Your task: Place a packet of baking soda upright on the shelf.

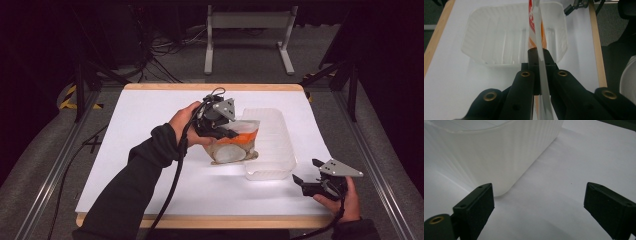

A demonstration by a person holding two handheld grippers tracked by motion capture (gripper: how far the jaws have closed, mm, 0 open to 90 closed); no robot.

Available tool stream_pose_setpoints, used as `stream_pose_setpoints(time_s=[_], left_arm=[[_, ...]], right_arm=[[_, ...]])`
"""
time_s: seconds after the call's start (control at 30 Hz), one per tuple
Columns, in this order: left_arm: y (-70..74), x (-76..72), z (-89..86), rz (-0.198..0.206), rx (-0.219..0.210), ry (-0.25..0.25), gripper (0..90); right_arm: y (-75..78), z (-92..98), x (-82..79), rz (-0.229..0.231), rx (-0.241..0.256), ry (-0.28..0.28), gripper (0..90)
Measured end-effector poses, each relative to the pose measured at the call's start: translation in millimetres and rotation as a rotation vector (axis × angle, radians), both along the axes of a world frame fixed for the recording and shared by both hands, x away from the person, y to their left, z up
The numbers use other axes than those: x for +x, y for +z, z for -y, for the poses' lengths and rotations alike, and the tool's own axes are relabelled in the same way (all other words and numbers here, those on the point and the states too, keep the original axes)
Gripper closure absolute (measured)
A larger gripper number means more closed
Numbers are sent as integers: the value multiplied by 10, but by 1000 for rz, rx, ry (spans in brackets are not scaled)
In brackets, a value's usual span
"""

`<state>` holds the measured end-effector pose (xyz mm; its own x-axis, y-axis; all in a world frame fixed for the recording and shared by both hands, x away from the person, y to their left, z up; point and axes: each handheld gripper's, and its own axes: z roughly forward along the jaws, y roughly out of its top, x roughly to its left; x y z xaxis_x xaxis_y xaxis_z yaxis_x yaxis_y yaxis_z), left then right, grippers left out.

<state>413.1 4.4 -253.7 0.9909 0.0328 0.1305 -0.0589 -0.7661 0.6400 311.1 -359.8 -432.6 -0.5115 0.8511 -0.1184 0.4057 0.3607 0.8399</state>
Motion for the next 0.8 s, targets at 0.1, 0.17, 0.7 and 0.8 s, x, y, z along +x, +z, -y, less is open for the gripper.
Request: stream_pose_setpoints(time_s=[0.1, 0.17, 0.7, 0.8], left_arm=[[14, -15, 63, 18, -17, -9, 898], [23, -19, 86, 21, -20, -16, 898], [76, 42, 626, 2, -26, -66, 898], [44, 48, 726, 7, -17, -74, 898]], right_arm=[[-2, 1, 2, -2, 1, 1, 104], [-3, 1, 2, -3, 2, 1, 105], [3, 7, -9, -3, 9, 3, 105], [6, 12, -11, -2, 11, 4, 105]])
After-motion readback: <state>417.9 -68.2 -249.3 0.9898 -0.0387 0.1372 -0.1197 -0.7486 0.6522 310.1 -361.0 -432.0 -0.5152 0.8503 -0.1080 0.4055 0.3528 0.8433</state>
